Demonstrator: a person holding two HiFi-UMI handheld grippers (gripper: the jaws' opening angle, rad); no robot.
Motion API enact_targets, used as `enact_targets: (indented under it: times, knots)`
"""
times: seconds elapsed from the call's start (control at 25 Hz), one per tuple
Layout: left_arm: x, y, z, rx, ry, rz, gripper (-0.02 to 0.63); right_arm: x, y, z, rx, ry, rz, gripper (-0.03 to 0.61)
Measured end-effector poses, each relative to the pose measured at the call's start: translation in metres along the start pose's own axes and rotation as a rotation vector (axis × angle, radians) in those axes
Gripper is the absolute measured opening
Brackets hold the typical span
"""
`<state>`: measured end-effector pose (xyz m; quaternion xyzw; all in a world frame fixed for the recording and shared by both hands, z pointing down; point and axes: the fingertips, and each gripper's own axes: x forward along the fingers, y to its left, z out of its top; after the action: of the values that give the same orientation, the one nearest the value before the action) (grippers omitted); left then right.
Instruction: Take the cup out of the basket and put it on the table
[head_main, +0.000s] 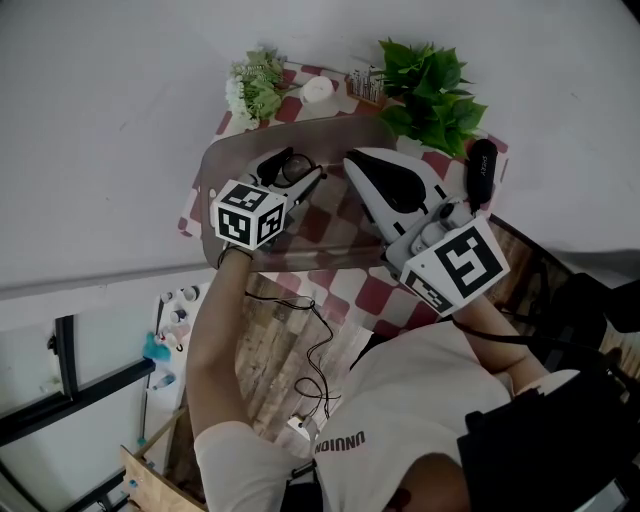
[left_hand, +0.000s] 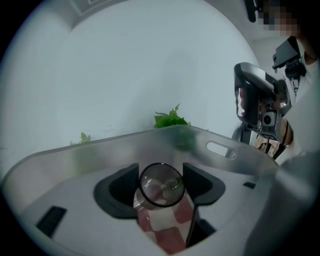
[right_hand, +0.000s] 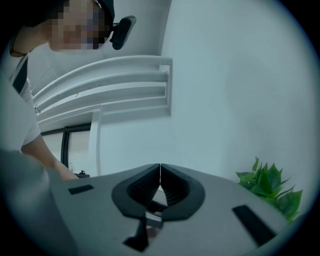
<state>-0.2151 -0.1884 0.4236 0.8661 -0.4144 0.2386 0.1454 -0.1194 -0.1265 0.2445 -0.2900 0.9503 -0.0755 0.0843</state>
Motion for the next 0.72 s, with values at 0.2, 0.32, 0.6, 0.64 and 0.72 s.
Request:
enact_targets:
  times: [0.2, 0.32, 0.6, 0.64, 0.72]
  knots:
    - [-0.006, -0.008, 0.007, 0.026, -0.016, 0.003, 0.288, -0.003, 0.004, 0.001, -0.007, -0.001, 0.003, 0.018]
    - [-0.009, -0.012, 0.014, 0.030, -0.033, 0.002, 0.288, -0.004, 0.006, 0.003, -0.010, -0.003, 0.002, 0.018]
    - [-0.016, -0.021, 0.023, 0.060, -0.062, 0.009, 0.288, -0.009, 0.011, 0.005, -0.013, -0.008, 0.009, 0.018]
    - [-0.018, -0.022, 0.024, 0.063, -0.067, 0.011, 0.288, -0.009, 0.011, 0.006, -0.014, -0.008, 0.008, 0.018]
    - [-0.021, -0.024, 0.026, 0.067, -0.077, 0.014, 0.288, -0.010, 0.012, 0.006, -0.015, -0.009, 0.005, 0.018]
